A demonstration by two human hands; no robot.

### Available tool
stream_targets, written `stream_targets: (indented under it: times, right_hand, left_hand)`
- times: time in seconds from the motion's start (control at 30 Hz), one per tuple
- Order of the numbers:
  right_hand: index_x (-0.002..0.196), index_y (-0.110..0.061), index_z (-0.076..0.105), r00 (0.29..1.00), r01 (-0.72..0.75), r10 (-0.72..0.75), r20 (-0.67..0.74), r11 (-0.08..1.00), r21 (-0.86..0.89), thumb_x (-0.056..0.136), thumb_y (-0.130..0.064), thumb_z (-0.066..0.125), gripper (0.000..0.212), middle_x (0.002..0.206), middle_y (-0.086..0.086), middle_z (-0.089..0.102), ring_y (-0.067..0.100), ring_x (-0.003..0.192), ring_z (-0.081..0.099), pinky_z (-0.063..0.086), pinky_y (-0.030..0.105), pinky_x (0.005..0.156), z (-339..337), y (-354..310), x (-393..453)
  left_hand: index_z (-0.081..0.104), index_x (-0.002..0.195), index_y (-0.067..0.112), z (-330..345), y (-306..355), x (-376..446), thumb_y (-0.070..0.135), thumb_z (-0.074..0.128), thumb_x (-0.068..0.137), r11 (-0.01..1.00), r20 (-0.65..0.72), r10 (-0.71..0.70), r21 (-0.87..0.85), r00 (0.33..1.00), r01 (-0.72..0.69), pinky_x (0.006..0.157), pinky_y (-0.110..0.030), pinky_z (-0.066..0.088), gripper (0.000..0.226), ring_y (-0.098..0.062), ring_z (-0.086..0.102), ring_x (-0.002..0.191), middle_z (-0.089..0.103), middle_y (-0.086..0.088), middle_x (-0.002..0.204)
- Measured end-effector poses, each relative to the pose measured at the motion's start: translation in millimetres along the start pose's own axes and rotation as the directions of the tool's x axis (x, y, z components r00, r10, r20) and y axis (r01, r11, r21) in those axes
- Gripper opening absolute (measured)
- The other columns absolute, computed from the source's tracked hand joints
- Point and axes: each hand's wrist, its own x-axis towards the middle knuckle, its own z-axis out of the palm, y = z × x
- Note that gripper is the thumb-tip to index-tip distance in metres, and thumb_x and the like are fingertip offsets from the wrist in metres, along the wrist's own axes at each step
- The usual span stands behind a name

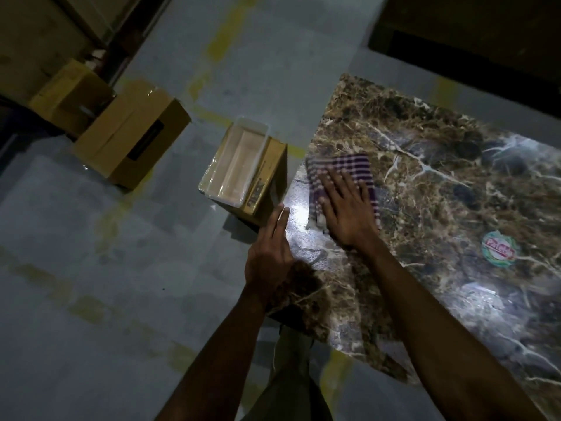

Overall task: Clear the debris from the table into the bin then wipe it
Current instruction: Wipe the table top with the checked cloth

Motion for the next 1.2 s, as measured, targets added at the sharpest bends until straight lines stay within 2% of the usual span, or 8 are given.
stream_targets:
  times: [0.13, 0.33, 0.5, 0.6, 0.8, 0.93, 1.1, 1.2]
  right_hand:
    - [0.166, -0.030, 0.003, 0.990, -0.133, 0.135, -0.051, 0.991, 0.029, 0.112, -0.045, 0.015, 0.058, 0.174, -0.004, -0.002, 0.020, 0.160, -0.005, -0.004, 0.049, 0.128, -0.3, -18.6, 40.2]
    - [0.166, -0.029, 0.009, 0.994, 0.109, -0.108, 0.017, 0.993, -0.046, 0.112, -0.044, 0.020, 0.057, 0.174, -0.006, 0.005, 0.019, 0.161, 0.000, 0.005, 0.049, 0.128, 6.2, 1.0, -11.8]
    - [0.166, -0.030, 0.013, 0.987, -0.150, 0.150, -0.055, 0.989, 0.017, 0.110, -0.047, 0.017, 0.059, 0.173, -0.004, 0.010, 0.020, 0.160, 0.006, 0.009, 0.051, 0.127, -9.9, 45.6, 3.4]
    - [0.166, -0.029, 0.012, 0.958, -0.260, 0.267, -0.105, 0.963, 0.068, 0.109, -0.048, 0.015, 0.060, 0.173, -0.002, 0.011, 0.023, 0.160, 0.007, 0.007, 0.054, 0.126, -14.6, 45.7, 43.9]
    - [0.166, -0.025, 0.015, 0.995, -0.059, 0.059, -0.085, 0.998, -0.006, 0.111, -0.044, 0.018, 0.058, 0.173, 0.000, 0.011, 0.025, 0.160, 0.007, 0.005, 0.050, 0.127, -4.4, 20.3, 54.6]
    - [0.166, -0.030, 0.012, 0.997, 0.076, -0.077, -0.029, 0.996, -0.053, 0.112, -0.044, 0.021, 0.057, 0.174, -0.005, 0.009, 0.020, 0.161, 0.005, 0.005, 0.048, 0.128, -3.7, 39.0, 22.8]
    - [0.166, -0.032, 0.010, 0.980, -0.157, 0.160, -0.117, 0.987, 0.032, 0.111, -0.045, 0.020, 0.057, 0.174, -0.005, 0.005, 0.019, 0.161, 0.001, 0.000, 0.049, 0.128, -14.2, 43.0, 63.9]
    - [0.166, -0.030, 0.011, 0.976, -0.170, 0.174, -0.131, 0.985, 0.040, 0.111, -0.044, 0.020, 0.057, 0.174, -0.003, 0.006, 0.022, 0.161, 0.002, -0.003, 0.049, 0.126, -10.9, 25.2, 98.3]
  left_hand:
    - [0.047, 0.154, 0.017, 3.0, -3.6, 3.8, 0.011, 0.046, 0.102, 0.997, -0.021, 0.029, 0.071, 0.999, -0.028, 0.080, -0.034, 0.054, 0.053, -0.022, 0.062, 0.116, 0.040, 0.002, 0.162]
    - [0.048, 0.142, 0.019, 10.2, 8.1, 76.9, 0.021, 0.041, 0.106, 0.997, 0.033, -0.033, 0.077, 0.999, 0.031, 0.097, -0.050, 0.048, 0.037, -0.031, 0.052, 0.117, 0.050, -0.007, 0.140]
    - [0.047, 0.144, 0.019, 28.8, 22.2, 126.8, 0.018, 0.048, 0.102, 0.987, 0.060, -0.024, 0.159, 0.998, 0.014, 0.093, -0.047, 0.045, 0.042, -0.030, 0.050, 0.117, 0.044, -0.005, 0.152]
    - [0.044, 0.151, 0.016, 40.8, 19.8, 126.6, 0.018, 0.046, 0.102, 0.974, 0.054, 0.026, 0.222, 0.998, -0.037, 0.106, -0.046, 0.042, 0.049, -0.030, 0.046, 0.135, 0.042, -0.005, 0.159]
    - [0.044, 0.154, 0.011, 45.1, 16.1, 127.9, 0.018, 0.040, 0.104, 0.986, 0.087, 0.089, 0.135, 0.992, -0.100, 0.120, -0.047, 0.036, 0.051, -0.027, 0.037, 0.150, 0.042, -0.008, 0.161]
    - [0.044, 0.153, 0.008, 42.9, 17.6, 127.5, 0.014, 0.042, 0.104, 0.987, 0.073, 0.114, 0.104, 0.991, -0.121, 0.121, -0.045, 0.034, 0.050, -0.026, 0.036, 0.151, 0.044, -0.010, 0.159]
    - [0.036, 0.158, 0.012, 45.0, 21.5, 129.0, 0.022, 0.038, 0.104, 0.993, 0.050, -0.002, 0.119, 0.999, -0.004, 0.112, -0.045, 0.045, 0.055, -0.029, 0.045, 0.143, 0.033, -0.012, 0.165]
    - [0.031, 0.160, 0.019, 45.0, 20.8, 130.6, 0.028, 0.036, 0.104, 0.995, 0.077, -0.060, 0.089, 0.995, 0.053, 0.100, -0.045, 0.052, 0.057, -0.032, 0.052, 0.133, 0.037, -0.012, 0.162]
